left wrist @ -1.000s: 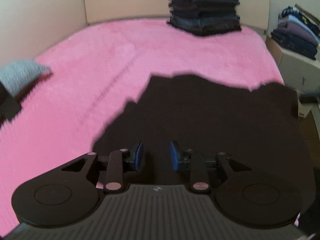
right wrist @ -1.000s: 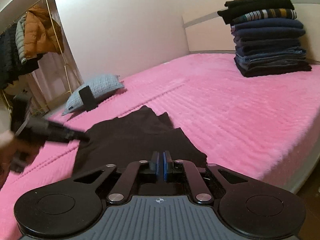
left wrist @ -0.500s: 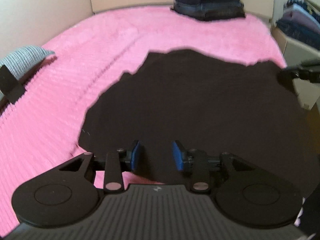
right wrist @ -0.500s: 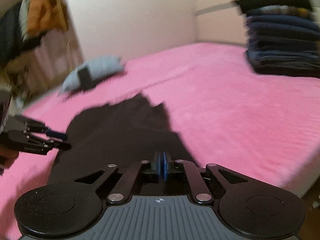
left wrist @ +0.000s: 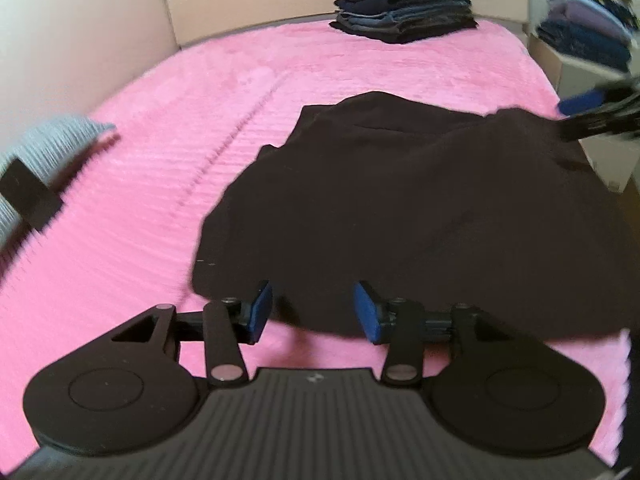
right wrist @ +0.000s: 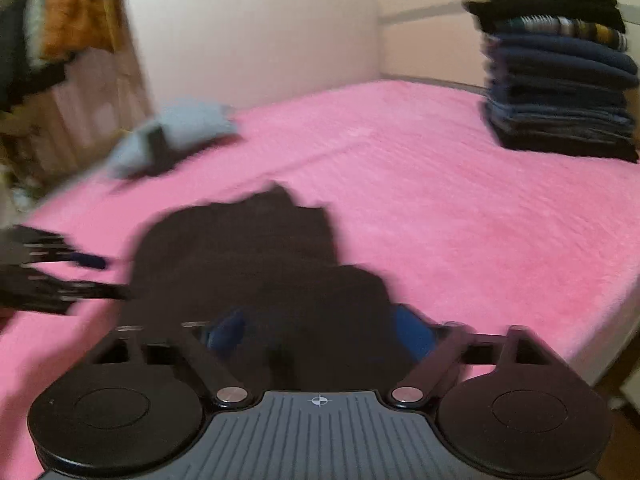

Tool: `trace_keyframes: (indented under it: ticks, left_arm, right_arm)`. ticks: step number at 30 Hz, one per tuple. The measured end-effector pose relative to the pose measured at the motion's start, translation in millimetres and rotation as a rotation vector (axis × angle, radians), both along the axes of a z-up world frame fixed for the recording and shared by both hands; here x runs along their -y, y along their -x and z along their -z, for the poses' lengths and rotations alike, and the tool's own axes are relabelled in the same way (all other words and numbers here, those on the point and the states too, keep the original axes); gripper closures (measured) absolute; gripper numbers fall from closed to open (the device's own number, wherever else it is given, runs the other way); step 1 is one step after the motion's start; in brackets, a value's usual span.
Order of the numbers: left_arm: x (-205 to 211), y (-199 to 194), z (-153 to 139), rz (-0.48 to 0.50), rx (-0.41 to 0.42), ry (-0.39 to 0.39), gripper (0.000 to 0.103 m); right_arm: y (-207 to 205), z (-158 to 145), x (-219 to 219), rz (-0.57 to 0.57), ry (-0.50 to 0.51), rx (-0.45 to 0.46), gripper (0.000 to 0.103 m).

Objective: Fold clothes

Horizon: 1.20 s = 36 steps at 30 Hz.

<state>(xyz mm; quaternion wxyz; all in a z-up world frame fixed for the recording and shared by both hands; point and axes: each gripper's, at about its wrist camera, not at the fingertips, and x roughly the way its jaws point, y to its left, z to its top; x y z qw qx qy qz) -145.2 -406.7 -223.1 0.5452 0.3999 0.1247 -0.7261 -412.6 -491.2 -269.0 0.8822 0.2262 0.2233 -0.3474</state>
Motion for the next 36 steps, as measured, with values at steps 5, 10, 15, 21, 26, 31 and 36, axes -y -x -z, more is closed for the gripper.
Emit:
trace_keyframes:
  ticks: [5,10,15,21,26,31,36]
  left_arm:
    - [-22.1,6.1,6.2,0.101,0.179,0.036,0.059]
    - [-41.0,15.5,20.2,0.24,0.352,0.072,0.05]
    - [-48.9,21.0,43.9,0.409,0.539,0.148,0.036]
    - [-32.7,21.3,76.6,0.67,0.807,0.271,0.027]
    - [-17.5,21.8,87.7,0.807,0.964,0.297,0.045]
    - [-12.7,34.4,100.4,0.801,1.0,0.235,0.088]
    - [4.4,39.0,58.4,0.562,0.683,0.132,0.092]
  right_arm:
    - [-50.0,-17.1,-97.6,-0.389,0.141,-0.07,0.018]
    - [-82.8,18.5,-117.7,-0.491,0.151,-0.263,0.042]
    - [-91.2,41.9,-130.2,-0.54,0.307,-0.524,0.051]
    - [-91.5,50.3,-141.3,-0.619,0.449,-0.604,0.085]
    - [-68.2,19.4,-129.5,-0.579,0.451,-0.551,0.088]
    - [-53.1,13.3,-124.6,-0.538,0.47,-0.588,0.088]
    - [-57.6,36.7,-157.3,-0.538,0.598,-0.658,0.037]
